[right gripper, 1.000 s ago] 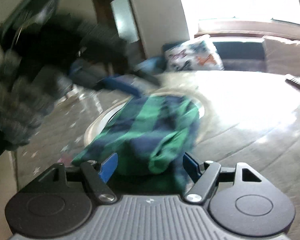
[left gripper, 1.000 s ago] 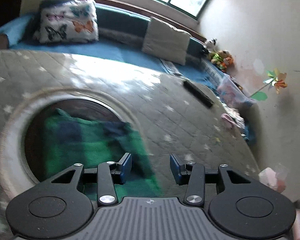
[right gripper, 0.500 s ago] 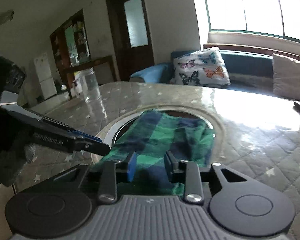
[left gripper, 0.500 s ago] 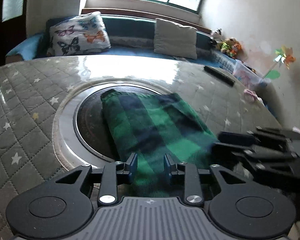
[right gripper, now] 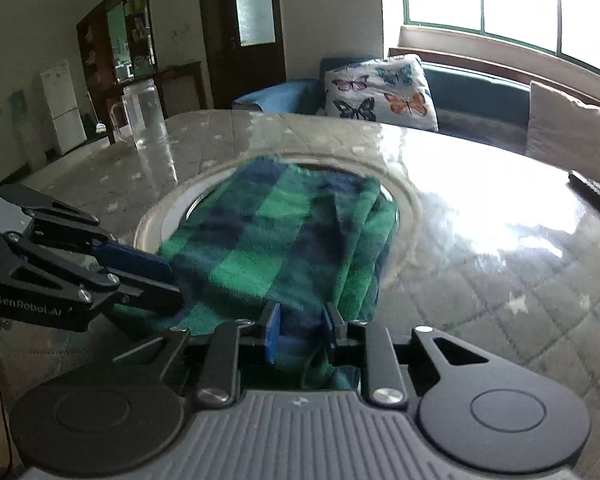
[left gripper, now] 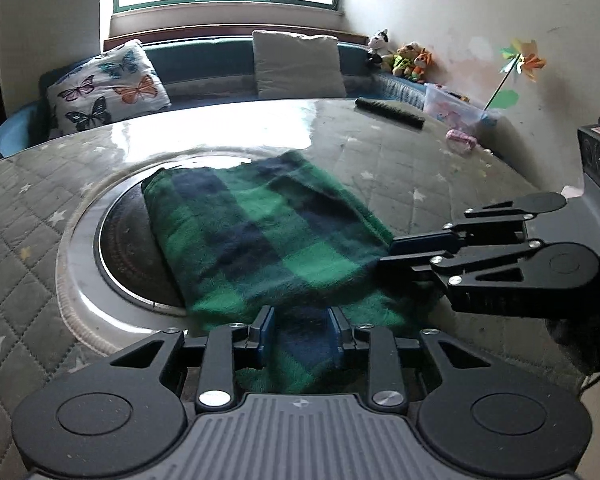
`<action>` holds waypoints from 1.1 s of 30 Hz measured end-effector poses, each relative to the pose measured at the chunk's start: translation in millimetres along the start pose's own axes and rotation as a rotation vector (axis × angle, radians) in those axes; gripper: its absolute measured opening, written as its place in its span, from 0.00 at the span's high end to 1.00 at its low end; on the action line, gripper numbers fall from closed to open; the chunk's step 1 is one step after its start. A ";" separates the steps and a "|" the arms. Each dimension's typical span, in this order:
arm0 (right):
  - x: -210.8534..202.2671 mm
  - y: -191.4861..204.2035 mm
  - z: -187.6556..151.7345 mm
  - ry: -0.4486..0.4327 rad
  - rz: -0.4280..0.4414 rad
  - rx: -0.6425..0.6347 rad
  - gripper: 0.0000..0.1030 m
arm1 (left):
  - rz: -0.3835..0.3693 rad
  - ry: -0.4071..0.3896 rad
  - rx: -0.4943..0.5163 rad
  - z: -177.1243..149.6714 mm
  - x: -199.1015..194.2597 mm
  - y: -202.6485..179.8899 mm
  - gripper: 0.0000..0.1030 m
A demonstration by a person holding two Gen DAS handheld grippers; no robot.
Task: Fold clothes
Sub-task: 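Grasp the shirt with the right gripper while the left gripper keeps holding it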
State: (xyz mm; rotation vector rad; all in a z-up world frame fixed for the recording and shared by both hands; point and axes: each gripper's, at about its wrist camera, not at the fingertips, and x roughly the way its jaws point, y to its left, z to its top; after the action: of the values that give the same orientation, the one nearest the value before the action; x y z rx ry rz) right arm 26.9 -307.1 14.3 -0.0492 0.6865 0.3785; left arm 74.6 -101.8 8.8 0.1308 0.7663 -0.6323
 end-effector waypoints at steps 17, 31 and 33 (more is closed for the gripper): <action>72.2 -31.2 58.7 -0.008 -0.005 0.030 0.78 | 0.095 -0.046 -0.145 72.5 52.9 73.5 0.71; 90.1 -50.1 48.8 0.023 -0.025 0.051 0.78 | 0.123 -0.021 -0.167 78.6 83.1 86.9 0.70; 90.3 -49.7 50.8 0.017 -0.023 0.046 0.78 | 0.131 -0.013 -0.154 80.2 88.8 85.9 0.69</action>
State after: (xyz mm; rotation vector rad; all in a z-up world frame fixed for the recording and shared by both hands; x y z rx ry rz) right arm 139.5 -315.6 -6.9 -0.0162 0.7104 0.3400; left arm 221.4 -102.1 -3.6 0.0348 0.7847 -0.4480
